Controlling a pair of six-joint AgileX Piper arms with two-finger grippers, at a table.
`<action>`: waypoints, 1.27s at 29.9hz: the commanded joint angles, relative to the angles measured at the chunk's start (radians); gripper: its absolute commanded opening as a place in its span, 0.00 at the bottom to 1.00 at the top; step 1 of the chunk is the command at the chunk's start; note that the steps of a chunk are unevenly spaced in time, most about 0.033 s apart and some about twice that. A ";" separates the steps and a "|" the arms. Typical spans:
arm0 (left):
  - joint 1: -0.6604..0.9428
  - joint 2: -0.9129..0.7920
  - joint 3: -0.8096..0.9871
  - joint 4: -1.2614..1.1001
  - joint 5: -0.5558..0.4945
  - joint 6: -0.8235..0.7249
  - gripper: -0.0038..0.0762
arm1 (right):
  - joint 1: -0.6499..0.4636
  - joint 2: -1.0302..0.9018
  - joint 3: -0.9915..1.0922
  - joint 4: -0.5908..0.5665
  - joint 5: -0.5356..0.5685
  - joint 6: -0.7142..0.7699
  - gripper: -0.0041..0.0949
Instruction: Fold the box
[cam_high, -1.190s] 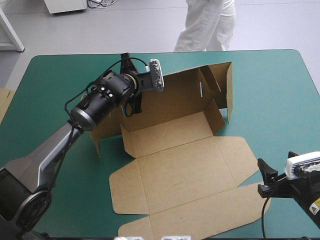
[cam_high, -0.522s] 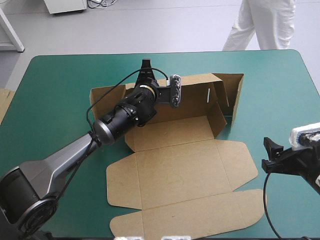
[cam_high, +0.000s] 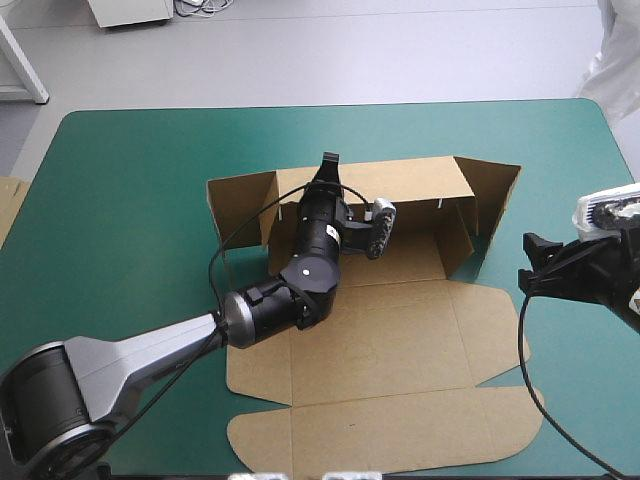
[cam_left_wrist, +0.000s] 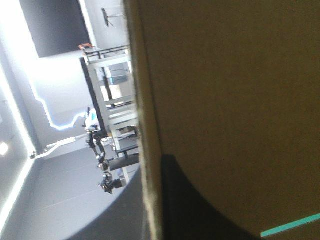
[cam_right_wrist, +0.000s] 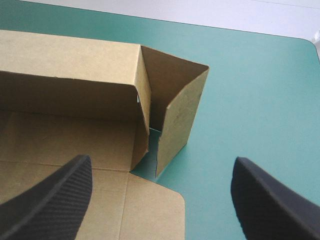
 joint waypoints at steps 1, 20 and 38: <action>-0.027 -0.059 0.041 0.150 0.031 -0.105 0.04 | 0.001 0.007 -0.043 -0.022 -0.037 0.001 0.77; -0.042 -0.115 0.267 0.278 0.043 -0.314 0.04 | 0.001 0.225 -0.272 -0.239 0.079 0.070 0.03; -0.042 -0.115 0.267 0.278 0.055 -0.361 0.04 | -0.557 0.719 -0.585 0.624 0.184 -0.360 0.02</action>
